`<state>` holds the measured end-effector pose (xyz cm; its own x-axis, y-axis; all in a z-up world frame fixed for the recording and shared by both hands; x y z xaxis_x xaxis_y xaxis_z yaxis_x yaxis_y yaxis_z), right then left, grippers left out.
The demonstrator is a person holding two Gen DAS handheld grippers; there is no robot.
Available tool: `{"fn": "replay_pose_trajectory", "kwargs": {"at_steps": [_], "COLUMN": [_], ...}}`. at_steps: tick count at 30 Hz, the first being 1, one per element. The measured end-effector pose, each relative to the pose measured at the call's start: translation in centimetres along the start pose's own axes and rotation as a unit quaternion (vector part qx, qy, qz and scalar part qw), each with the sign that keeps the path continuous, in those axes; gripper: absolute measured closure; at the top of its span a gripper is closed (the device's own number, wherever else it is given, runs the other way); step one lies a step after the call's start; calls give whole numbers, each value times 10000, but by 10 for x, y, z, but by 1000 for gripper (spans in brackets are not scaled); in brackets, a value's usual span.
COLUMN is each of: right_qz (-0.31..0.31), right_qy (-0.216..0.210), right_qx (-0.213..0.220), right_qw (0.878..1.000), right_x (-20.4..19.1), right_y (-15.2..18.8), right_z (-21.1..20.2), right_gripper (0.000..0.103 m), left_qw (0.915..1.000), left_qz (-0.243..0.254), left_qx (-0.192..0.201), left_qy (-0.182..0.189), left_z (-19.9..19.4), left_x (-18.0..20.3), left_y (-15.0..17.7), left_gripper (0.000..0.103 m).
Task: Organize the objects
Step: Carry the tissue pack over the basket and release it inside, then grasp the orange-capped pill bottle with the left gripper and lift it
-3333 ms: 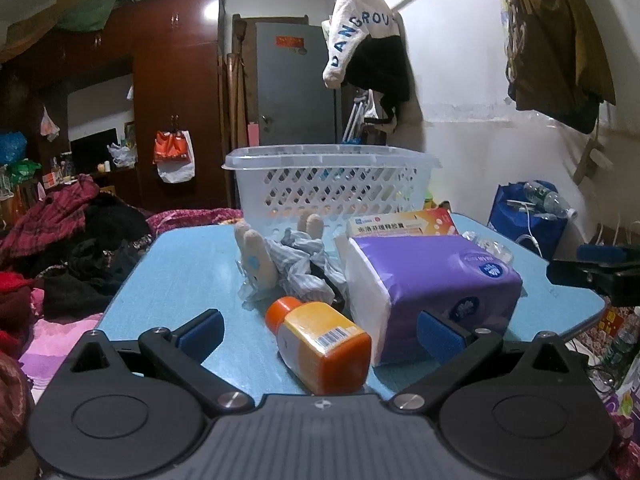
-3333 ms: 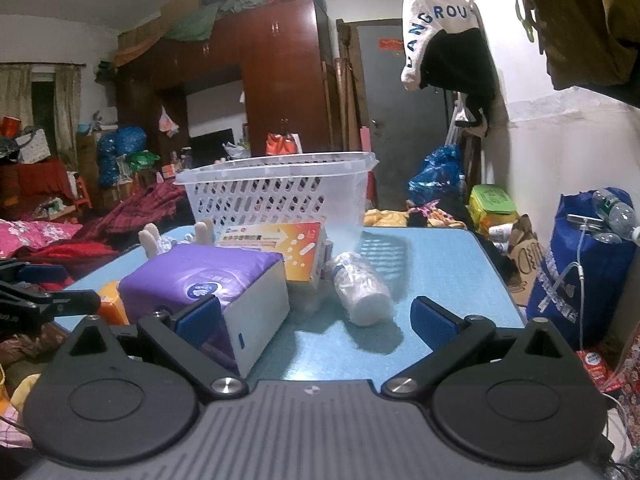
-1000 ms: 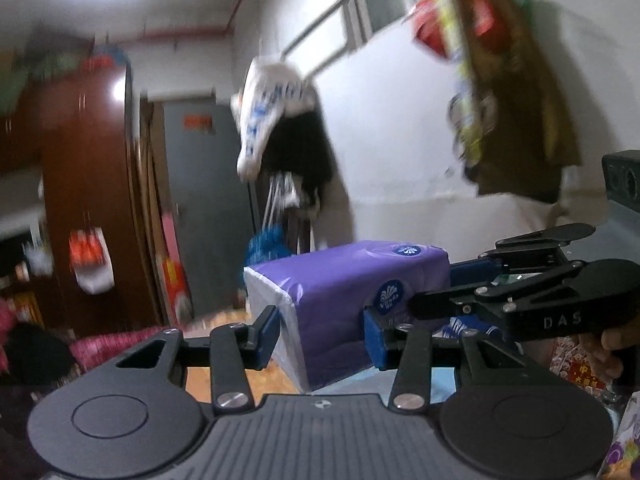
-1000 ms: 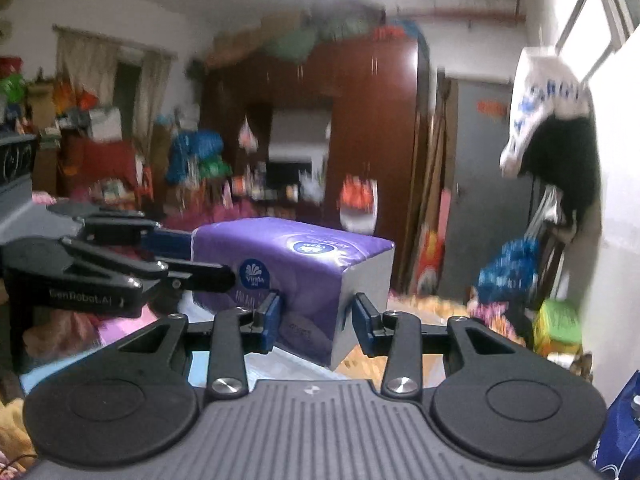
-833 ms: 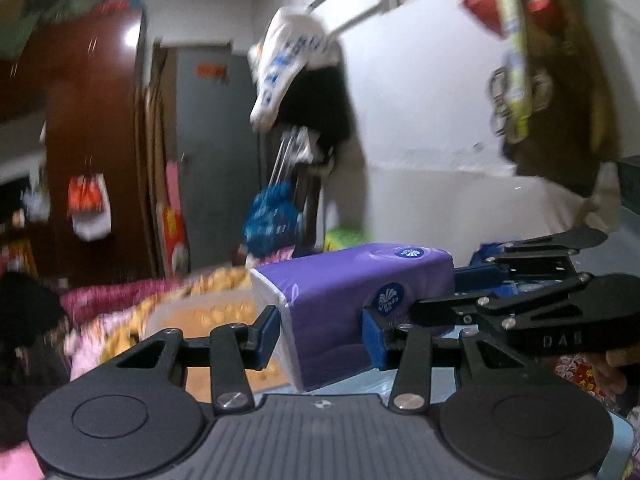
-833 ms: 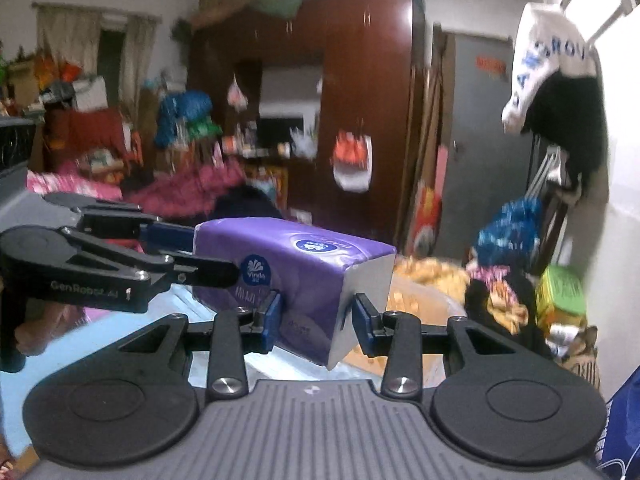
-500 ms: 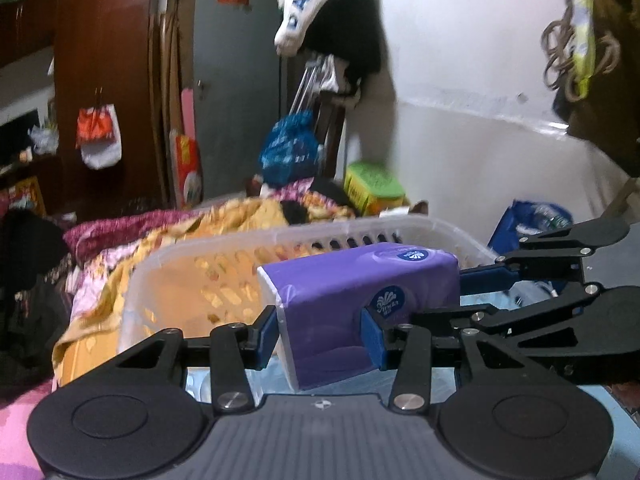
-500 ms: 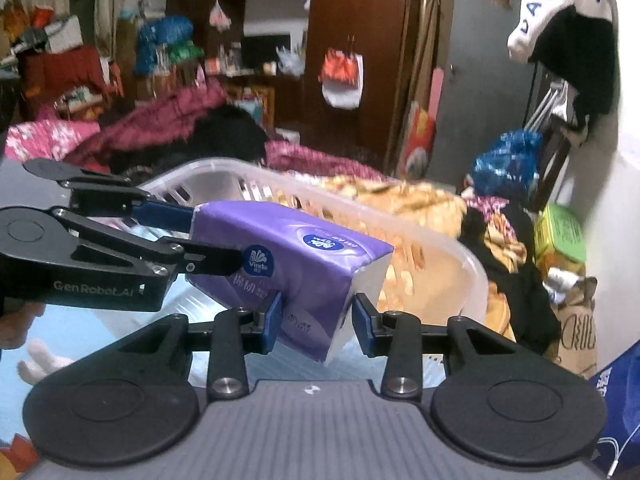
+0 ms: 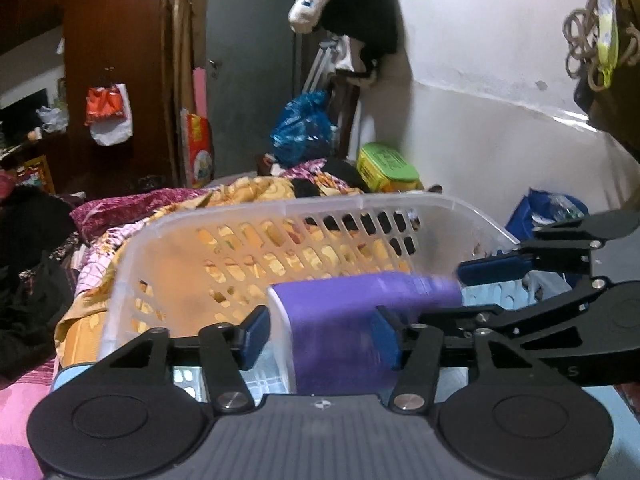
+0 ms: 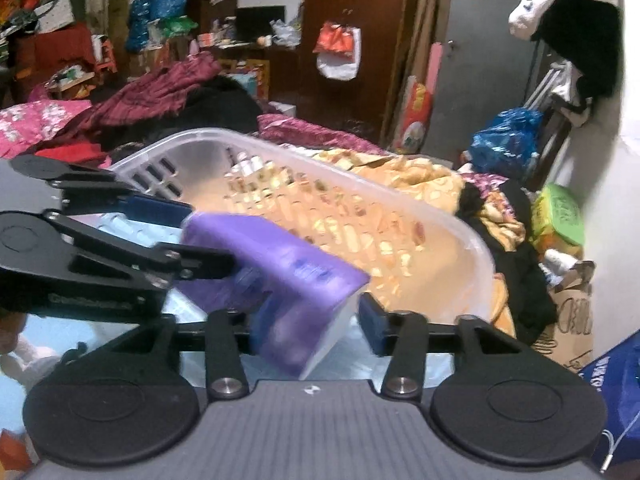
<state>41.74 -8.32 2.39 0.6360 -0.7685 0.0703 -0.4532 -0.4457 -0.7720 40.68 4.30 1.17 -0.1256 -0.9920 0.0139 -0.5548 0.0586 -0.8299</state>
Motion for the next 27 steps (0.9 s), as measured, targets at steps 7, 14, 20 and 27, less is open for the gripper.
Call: {"fn": "replay_pose_trajectory", "kwargs": {"at_steps": [7,14,20,27], "right_qz": [152,332,823,1558], "right_qy": [405,82,225,61], "right_qx": [1106,1787,1669,1730], "right_qw": [9929,9833,9823,9725], "right_x": [12,6,13,24], "right_y": [-12,45,139,188], "right_z": [-57,-141,-150,-136], "right_gripper": [2,0,0,4], "left_qw": [9945,9843,9829,9818], "left_qz": [67,335,95,-109], "left_qx": [950,1608,1686,1726], "left_qy": [-438,-642,-738,-781], "left_z": [-51,-138,-177,-197], "left_x": [-1,19,23,38], "left_y": [-12,30,106,187], "left_gripper": [4,0,0,0]}}
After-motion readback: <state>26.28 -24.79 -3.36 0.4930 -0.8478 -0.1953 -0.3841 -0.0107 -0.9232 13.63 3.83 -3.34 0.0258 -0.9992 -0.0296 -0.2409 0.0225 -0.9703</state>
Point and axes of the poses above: each gripper's, at about its wrist camera, not at the fingertips, and z roughly the way its jaws point, x to its right, y to its underside, the point moved 9 cm from there along z, roughly the way its jaws point, and after that the axes turned 2 degrees about z, right-handed, at the moved point
